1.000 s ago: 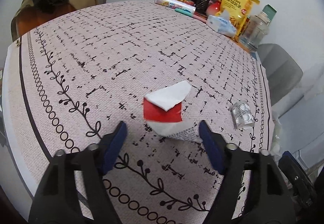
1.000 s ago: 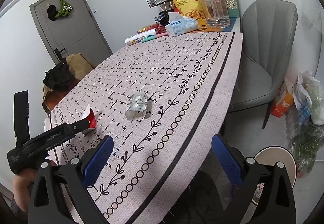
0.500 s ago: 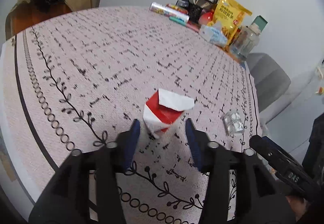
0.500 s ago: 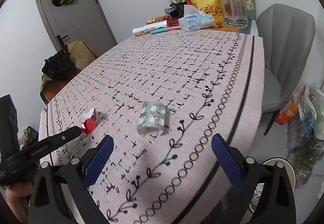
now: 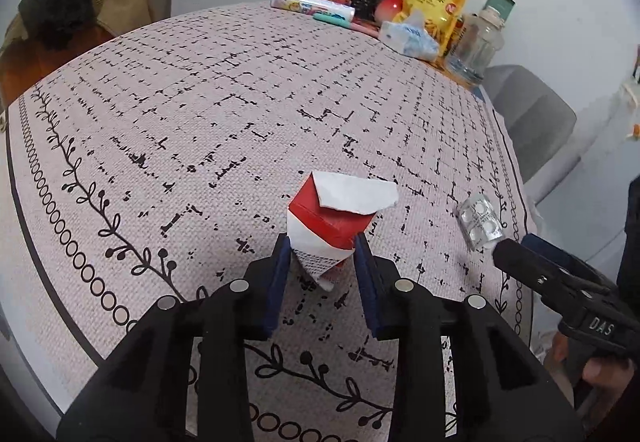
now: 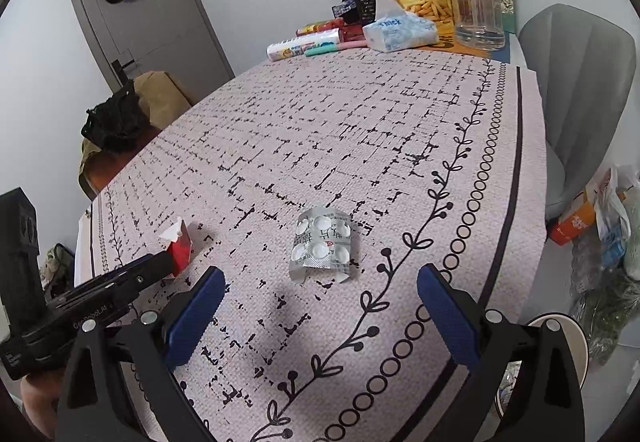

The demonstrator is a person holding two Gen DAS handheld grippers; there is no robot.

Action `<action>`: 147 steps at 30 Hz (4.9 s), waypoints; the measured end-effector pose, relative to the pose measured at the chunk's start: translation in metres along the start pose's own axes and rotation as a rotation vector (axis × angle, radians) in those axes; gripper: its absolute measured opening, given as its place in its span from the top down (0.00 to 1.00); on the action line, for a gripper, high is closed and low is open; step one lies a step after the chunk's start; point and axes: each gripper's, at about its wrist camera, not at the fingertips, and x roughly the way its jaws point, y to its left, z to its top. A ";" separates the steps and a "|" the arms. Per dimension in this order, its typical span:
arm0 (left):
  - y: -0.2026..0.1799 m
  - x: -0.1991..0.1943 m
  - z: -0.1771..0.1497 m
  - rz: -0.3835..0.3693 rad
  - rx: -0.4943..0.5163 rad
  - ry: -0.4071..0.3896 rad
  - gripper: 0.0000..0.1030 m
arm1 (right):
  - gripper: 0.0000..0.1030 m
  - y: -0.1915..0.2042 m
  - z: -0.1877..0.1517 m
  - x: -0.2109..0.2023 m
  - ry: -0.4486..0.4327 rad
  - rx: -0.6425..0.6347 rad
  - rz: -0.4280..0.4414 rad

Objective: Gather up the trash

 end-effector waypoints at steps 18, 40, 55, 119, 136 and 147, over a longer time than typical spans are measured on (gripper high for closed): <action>0.000 -0.033 0.012 0.014 -0.027 -0.091 0.72 | 0.72 0.004 0.013 0.018 0.039 -0.002 0.016; -0.147 -0.012 0.020 -0.155 0.165 -0.055 0.72 | 0.76 -0.113 -0.014 -0.094 -0.156 0.166 -0.066; -0.265 0.033 -0.005 -0.261 0.325 0.060 0.72 | 0.80 -0.237 -0.076 -0.129 -0.158 0.377 -0.214; -0.319 0.031 -0.021 -0.384 0.352 0.146 0.07 | 0.08 -0.291 -0.127 -0.209 -0.242 0.545 -0.303; -0.210 -0.078 0.001 -0.361 0.250 -0.039 0.06 | 0.08 -0.167 -0.078 -0.238 -0.229 0.354 -0.308; -0.150 -0.114 -0.009 -0.275 0.211 -0.082 0.06 | 0.08 -0.108 -0.080 -0.241 -0.193 0.283 -0.286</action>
